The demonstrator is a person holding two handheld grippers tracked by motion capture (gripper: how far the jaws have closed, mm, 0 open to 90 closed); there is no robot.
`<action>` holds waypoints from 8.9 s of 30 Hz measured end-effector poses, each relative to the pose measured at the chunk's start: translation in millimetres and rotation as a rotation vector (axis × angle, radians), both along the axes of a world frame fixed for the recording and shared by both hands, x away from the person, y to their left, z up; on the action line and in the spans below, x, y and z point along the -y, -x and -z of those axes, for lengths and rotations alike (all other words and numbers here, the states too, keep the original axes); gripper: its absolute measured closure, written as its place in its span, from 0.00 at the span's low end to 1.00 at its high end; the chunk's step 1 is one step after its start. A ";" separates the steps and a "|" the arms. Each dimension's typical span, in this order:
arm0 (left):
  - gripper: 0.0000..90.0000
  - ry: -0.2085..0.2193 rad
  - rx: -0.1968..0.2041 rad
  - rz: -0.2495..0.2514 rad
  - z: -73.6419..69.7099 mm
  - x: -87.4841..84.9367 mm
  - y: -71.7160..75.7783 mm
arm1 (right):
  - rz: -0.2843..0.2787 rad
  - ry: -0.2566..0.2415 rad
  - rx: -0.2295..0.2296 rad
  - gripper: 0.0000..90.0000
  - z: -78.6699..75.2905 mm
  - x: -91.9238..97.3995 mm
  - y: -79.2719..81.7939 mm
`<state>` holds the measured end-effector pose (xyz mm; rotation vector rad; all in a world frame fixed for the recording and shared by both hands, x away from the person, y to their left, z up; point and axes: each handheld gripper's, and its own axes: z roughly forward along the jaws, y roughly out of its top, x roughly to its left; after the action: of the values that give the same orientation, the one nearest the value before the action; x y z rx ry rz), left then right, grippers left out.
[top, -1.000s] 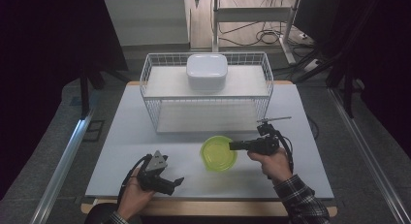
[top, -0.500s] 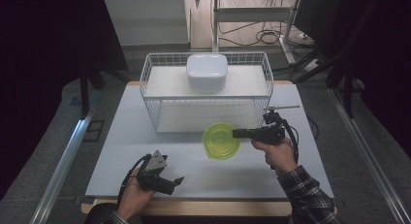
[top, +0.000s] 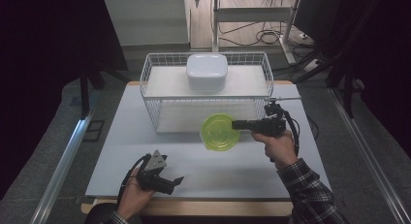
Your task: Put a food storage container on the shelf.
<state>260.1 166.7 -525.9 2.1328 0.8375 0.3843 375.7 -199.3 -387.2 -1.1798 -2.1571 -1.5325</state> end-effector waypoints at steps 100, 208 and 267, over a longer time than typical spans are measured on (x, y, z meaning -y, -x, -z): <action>0.03 0.023 -0.015 0.008 0.6 -2.9 -0.9 | 0.370 0.050 0.109 0.82 -134.7 -70.6 -117.8; 0.01 0.110 -0.016 0.049 0.1 -3.3 -0.4 | 0.072 0.289 0.471 0.03 -64.3 -42.7 -23.6; 0.02 0.094 -0.003 0.055 -0.1 -1.9 1.1 | 0.104 0.390 0.496 0.00 40.1 -8.1 31.3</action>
<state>259.0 168.5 -525.7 2.0651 0.7817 0.3078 344.4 -191.2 -427.3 -1.1185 -2.8649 -1.6296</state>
